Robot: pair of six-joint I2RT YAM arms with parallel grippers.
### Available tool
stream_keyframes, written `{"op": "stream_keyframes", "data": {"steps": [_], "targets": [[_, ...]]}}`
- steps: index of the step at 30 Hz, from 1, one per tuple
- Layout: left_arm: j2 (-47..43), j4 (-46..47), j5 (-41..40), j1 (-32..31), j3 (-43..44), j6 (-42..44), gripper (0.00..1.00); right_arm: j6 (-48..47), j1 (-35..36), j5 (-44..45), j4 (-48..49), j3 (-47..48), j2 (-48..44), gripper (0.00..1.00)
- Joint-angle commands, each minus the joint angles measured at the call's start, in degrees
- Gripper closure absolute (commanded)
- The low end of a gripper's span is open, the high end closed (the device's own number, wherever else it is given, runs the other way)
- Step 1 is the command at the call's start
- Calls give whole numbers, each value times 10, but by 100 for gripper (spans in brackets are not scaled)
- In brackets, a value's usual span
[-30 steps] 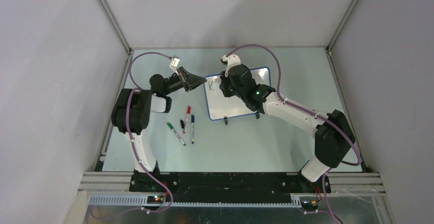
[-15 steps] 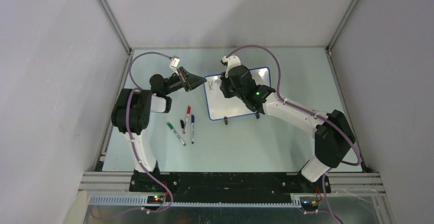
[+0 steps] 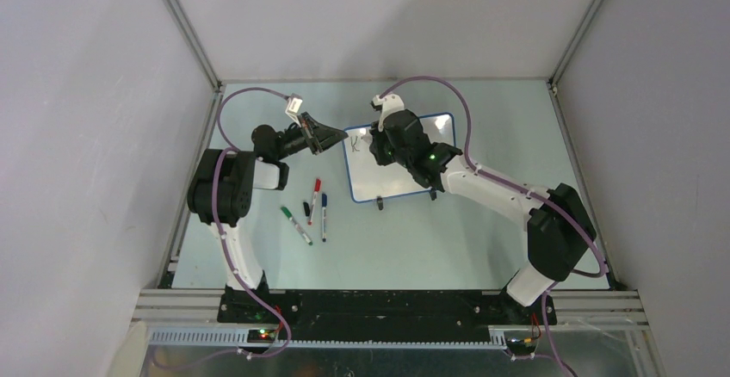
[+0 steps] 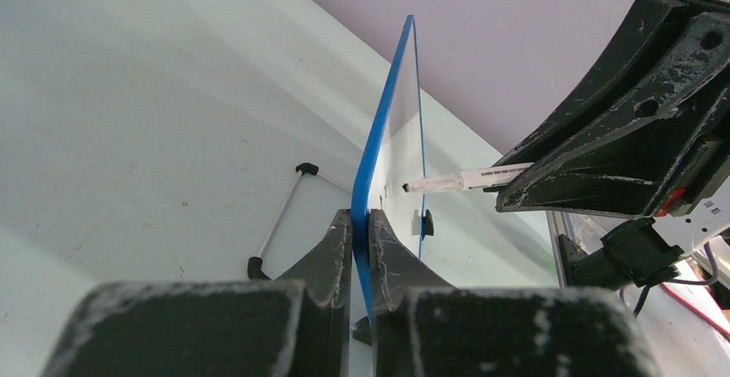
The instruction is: Write a sentence on the whiteboard
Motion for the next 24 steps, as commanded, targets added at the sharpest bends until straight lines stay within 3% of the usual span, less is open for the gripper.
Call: {"op": "stream_keyframes", "data": {"steps": [1,24], "targets": [[-28,13,-3,-2,-8,36,100,4,-4,-6,23,2,11,100],[-28,12,-3,-2,-7,36,100,11,-7,-3,6,6,25,100]]}}
